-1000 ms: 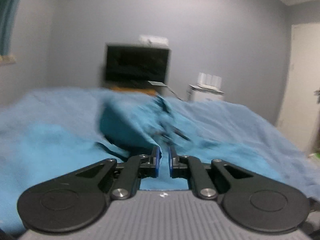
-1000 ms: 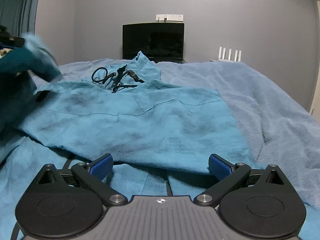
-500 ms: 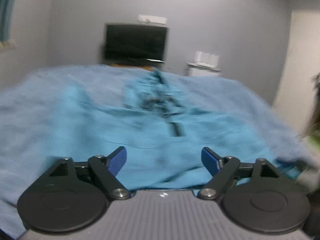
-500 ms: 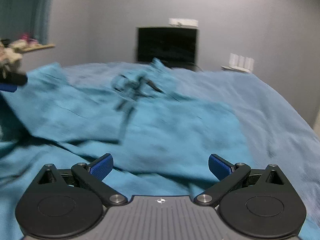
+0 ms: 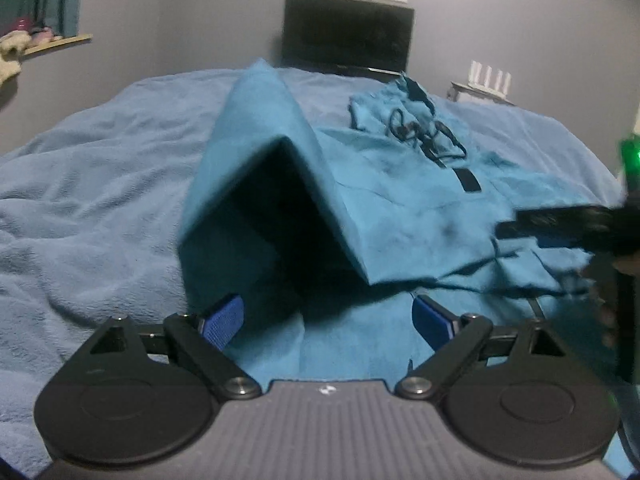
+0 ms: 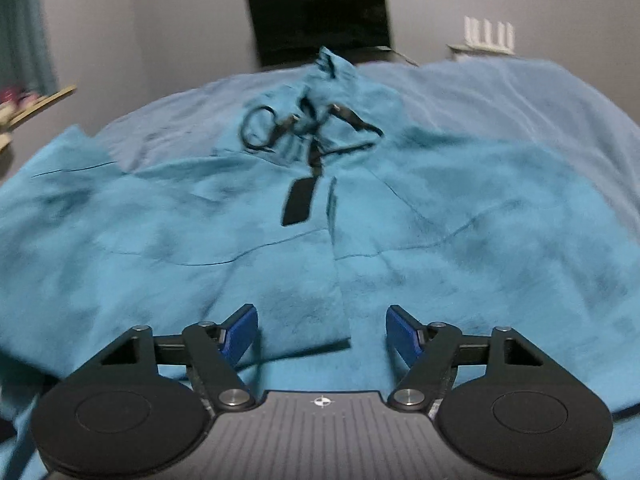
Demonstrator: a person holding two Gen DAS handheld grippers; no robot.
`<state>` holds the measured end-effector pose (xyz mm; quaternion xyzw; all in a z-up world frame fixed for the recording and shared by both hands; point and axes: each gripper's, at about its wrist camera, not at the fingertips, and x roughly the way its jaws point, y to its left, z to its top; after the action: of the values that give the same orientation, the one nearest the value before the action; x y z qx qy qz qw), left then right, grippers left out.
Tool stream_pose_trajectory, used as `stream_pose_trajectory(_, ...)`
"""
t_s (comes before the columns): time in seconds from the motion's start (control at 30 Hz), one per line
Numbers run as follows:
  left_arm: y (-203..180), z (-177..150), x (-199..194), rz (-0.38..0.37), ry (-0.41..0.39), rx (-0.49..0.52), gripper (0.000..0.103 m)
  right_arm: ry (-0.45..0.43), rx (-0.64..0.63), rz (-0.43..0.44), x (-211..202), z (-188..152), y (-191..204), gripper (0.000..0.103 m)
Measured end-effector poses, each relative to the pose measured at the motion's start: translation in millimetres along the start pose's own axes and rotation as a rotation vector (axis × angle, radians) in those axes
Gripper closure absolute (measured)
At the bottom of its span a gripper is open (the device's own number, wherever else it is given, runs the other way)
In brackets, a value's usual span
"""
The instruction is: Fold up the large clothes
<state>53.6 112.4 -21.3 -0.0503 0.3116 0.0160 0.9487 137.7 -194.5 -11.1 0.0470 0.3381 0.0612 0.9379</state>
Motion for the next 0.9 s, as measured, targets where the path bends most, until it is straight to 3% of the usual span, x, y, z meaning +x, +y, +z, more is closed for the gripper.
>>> stream_pose_trajectory(0.07, -3, -2, 2, -0.019, 0.003, 0.02, 0.012, 0.027, 0.033, 0.002, 14, -2, 2, 0.02)
stream_pose_trajectory(0.13, -4, -3, 5, -0.031, 0.009, 0.031, 0.012, 0.05, 0.062, 0.03, 23, -5, 3, 0.024)
stream_pose_trajectory(0.17, -5, -4, 7, -0.034, 0.017, 0.035, 0.012, 0.036, 0.061, 0.029, 23, -7, 5, 0.03)
stream_pose_trajectory(0.23, -5, -5, 11, -0.034, 0.035, 0.035, 0.012, 0.002, 0.021, 0.001, 20, -8, 11, 0.063)
stream_pose_trajectory(0.27, -5, -6, 14, -0.033, 0.046, 0.031, 0.012, -0.011, 0.0, -0.014, 17, -9, 12, 0.075)
stream_pose_trajectory(0.4, -5, -6, 18, -0.028, 0.061, 0.031, 0.012, -0.095, 0.007, 0.022, -7, -3, -1, 0.095)
stream_pose_trajectory(0.53, -7, -8, 18, -0.019, 0.06, 0.046, 0.012, -0.187, 0.051, 0.004, -39, 10, -35, 0.098)
stream_pose_trajectory(0.67, -12, -9, 19, -0.032, 0.063, 0.08, 0.012, -0.264, 0.078, -0.096, -70, 20, -86, 0.098)
stream_pose_trajectory(0.8, -26, -12, 18, -0.089, 0.063, 0.157, 0.012, -0.271, 0.127, -0.211, -89, 19, -144, 0.098)
stream_pose_trajectory(0.9, -37, -16, 19, -0.134, 0.065, 0.221, 0.012, -0.24, 0.186, -0.243, -91, 9, -183, 0.098)
